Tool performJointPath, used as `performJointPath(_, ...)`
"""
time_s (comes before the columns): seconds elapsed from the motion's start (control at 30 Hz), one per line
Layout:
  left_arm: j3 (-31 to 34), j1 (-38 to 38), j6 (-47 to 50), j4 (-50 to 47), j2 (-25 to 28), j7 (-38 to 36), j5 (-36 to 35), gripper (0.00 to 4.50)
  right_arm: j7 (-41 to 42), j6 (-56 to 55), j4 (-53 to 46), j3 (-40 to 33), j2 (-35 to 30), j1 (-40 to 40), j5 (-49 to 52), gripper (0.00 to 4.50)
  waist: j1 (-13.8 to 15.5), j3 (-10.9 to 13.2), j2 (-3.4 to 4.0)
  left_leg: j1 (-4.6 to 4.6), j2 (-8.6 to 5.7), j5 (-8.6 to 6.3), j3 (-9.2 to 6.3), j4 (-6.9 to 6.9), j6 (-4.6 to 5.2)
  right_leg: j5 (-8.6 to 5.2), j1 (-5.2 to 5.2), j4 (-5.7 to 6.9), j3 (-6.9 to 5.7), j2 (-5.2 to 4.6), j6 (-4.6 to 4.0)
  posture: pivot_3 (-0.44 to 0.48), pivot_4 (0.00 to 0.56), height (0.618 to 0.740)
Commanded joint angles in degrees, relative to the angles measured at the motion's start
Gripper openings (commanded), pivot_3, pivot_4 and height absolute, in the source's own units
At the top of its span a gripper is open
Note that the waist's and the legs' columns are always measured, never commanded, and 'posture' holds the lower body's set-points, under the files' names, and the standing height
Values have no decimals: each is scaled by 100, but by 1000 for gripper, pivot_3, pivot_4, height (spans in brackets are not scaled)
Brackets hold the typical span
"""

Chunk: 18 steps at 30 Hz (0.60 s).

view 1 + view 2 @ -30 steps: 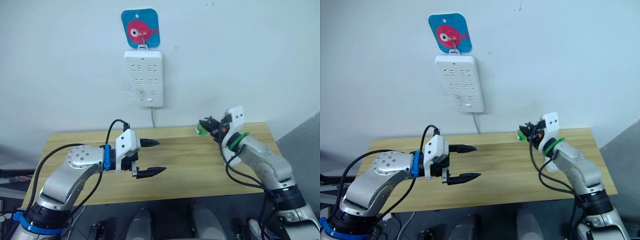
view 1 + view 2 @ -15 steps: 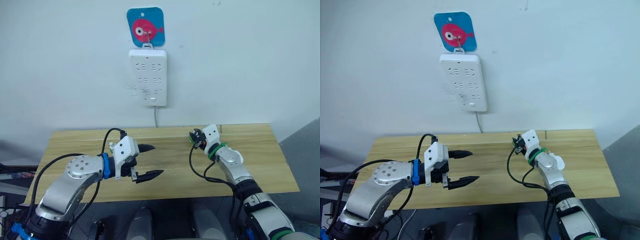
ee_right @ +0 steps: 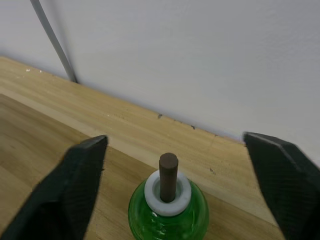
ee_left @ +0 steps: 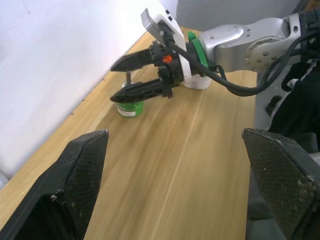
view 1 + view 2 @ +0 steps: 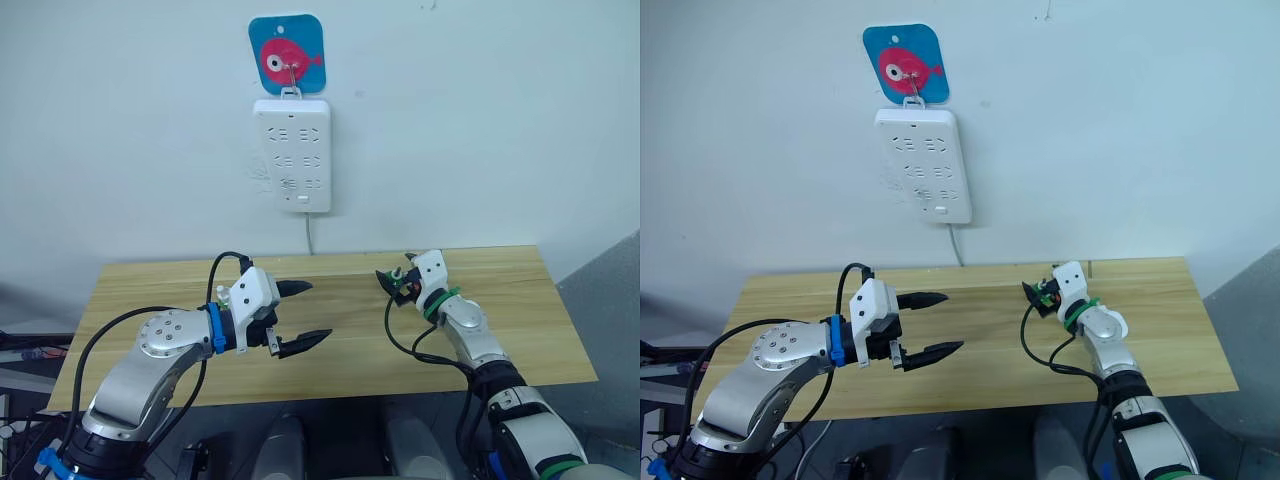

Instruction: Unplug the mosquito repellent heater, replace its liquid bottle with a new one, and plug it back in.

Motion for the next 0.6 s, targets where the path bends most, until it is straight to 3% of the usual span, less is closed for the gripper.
performJointPath(0.03, 164, 65, -156, -158, -9, 121, 62, 4500, 130, 294, -1112, -179, -126, 259, 164, 4453, 2, 0, 0, 0, 0, 0, -1, 0, 0, 0, 0, 0, 0, 0, 0, 7, 238, 740)
performJointPath(0.3, 933, 1176, -511, 4, -596, 1301, 419, 4500, 1856, 2225, -4891, 300, -1540, 1246, 916, 4453, 12, 2, 2, 0, 0, -1, 4, -1, 2, 0, 0, -5, 12, -5, 1, -3, 234, 740)
performJointPath(0.6, 1954, 2832, -751, -58, -1529, 2594, 710, 4500, 2944, 3608, -6374, 326, -2873, 1075, 1467, 4453, 144, 3, -8, 5, 0, -2, 6, -1, 2, 0, 6, -11, 16, -4, 1, 26, 229, 740)
